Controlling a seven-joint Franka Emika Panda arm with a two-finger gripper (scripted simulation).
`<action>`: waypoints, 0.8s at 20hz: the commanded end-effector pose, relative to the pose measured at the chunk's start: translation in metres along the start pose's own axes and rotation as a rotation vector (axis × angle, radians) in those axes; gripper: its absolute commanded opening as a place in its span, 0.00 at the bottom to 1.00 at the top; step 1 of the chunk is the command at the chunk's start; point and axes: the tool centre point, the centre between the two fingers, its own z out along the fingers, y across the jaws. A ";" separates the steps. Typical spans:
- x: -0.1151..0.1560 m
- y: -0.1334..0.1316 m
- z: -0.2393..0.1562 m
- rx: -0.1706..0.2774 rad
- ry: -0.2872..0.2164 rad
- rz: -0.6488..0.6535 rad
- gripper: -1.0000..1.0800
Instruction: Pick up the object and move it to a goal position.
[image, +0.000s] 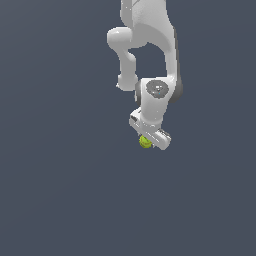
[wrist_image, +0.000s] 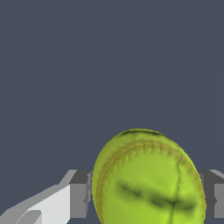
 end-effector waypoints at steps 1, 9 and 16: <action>-0.009 0.004 -0.018 0.002 0.001 0.000 0.00; -0.041 0.021 -0.079 0.002 0.001 0.000 0.00; -0.059 0.031 -0.117 0.001 0.002 0.000 0.00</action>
